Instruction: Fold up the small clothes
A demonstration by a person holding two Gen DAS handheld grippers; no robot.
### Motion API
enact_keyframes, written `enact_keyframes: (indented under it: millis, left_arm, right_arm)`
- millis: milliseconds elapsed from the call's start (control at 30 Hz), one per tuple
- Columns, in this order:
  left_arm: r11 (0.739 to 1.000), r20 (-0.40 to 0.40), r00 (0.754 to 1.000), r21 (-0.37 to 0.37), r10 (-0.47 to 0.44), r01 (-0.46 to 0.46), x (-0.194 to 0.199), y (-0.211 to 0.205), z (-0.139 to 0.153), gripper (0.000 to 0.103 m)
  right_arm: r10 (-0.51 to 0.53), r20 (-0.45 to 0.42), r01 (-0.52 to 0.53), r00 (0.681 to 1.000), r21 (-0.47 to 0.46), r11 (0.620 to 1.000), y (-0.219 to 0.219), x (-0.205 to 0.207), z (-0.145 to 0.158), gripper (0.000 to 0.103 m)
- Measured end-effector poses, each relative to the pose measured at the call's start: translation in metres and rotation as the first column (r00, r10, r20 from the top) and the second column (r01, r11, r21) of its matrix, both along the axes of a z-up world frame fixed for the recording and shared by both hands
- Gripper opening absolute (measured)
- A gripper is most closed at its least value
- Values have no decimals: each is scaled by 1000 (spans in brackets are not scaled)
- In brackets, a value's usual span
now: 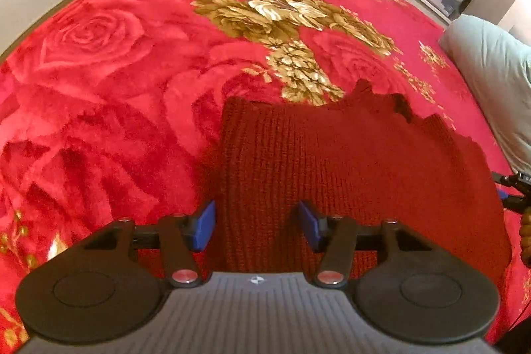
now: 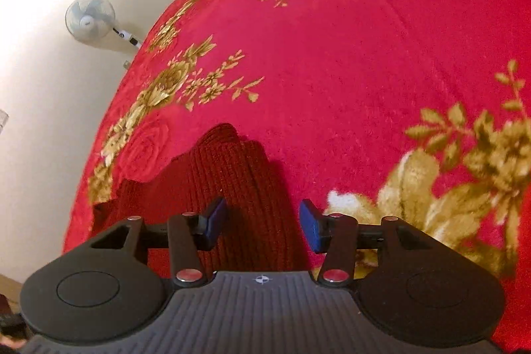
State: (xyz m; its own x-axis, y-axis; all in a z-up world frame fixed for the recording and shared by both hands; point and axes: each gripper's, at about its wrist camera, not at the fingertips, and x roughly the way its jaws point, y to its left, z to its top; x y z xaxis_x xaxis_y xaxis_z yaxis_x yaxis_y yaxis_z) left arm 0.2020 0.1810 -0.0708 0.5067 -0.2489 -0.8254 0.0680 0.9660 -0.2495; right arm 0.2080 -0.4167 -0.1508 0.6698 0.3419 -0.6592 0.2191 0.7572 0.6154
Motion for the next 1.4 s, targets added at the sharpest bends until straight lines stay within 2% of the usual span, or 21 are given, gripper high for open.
enact_keyframes:
  millis: [100, 200, 267, 400, 433, 467, 533, 567, 600, 767, 833, 900, 933, 967, 1000, 1100, 1133, 1167, 1233, 1300, 1400]
  left_arm:
    - [1000, 8, 1000, -8, 19, -19, 0, 1, 2, 57]
    - [999, 24, 999, -12, 33, -33, -1, 4, 4, 49]
    - [999, 26, 999, -16, 47, -47, 2, 6, 6, 39]
    - [999, 38, 998, -7, 51, -51, 2, 6, 7, 30]
    - [999, 42, 998, -4, 51, -51, 2, 6, 8, 24]
    - [999, 49, 998, 5, 51, -51, 1, 5, 8, 14]
    - [998, 64, 997, 12, 53, -54, 0, 6, 10, 13]
    - [998, 74, 996, 8, 55, -56, -1, 6, 12, 12]
    - [998, 85, 995, 9, 56, -57, -1, 7, 13, 12]
    - [998, 205, 976, -15, 70, -69, -10, 11, 35, 10]
    - [997, 291, 954, -11, 77, -77, -17, 11, 48, 10]
    - [995, 381, 921, 12, 83, -95, -23, 8, 59, 10]
    - [994, 401, 912, 26, 88, -108, -24, 6, 61, 10]
    - [992, 405, 909, 37, 99, -124, -23, 6, 61, 10]
    - [990, 385, 916, 38, 109, -134, -19, 7, 58, 11]
    - [990, 231, 965, 43, 121, -134, -9, 7, 38, 18]
    - [993, 209, 973, 50, 99, -112, -11, 5, 35, 27]
    - [995, 203, 976, 51, 75, -87, -15, 3, 35, 45]
    - [996, 171, 985, 80, 27, -42, -25, -1, 33, 67]
    - [994, 118, 993, 112, -8, -5, -33, -3, 27, 67]
    - [996, 43, 998, 81, -52, 48, -46, 0, 16, 67]
  right_arm:
    - [10, -4, -9, 1000, 51, 999, -1, -3, -1, 51]
    - [21, -1, -21, 1000, 70, 997, -1, -2, 1, 55]
    - [41, -7, -41, 999, 70, 997, 0, -2, 0, 57]
    - [89, -20, -87, 996, 61, 994, 6, -1, 0, 59]
    - [105, -15, -104, 994, 53, 993, 8, -2, 2, 54]
    - [129, -5, -129, 992, 34, 991, 11, -3, 5, 42]
    - [148, 14, -148, 989, -2, 989, 15, -4, 11, 30]
    - [147, 27, -146, 989, -37, 989, 17, -6, 17, 18]
    - [147, 43, -144, 988, -69, 987, 19, -6, 23, 14]
    - [167, 194, -139, 967, -150, 979, 25, -17, 61, 10]
    - [160, 296, -100, 942, -208, 973, 30, -24, 79, 10]
    - [127, 407, -41, 904, -213, 976, 33, -32, 94, 10]
    - [109, 447, -8, 888, -222, 975, 35, -35, 97, 10]
    - [103, 455, 16, 885, -250, 968, 39, -35, 98, 10]
    - [117, 441, 17, 890, -288, 957, 44, -31, 95, 11]
    - [132, 297, -23, 946, -344, 939, 52, -12, 70, 22]
    - [121, 253, -18, 960, -378, 926, 53, -9, 62, 29]
    - [115, 216, -19, 970, -405, 914, 54, -8, 55, 30]
    - [95, 125, -35, 988, -412, 910, 48, -10, 48, 30]
    - [90, 59, -62, 994, -365, 929, 43, -18, 45, 35]
    - [99, -4, -94, 995, -339, 936, 43, -35, 44, 42]
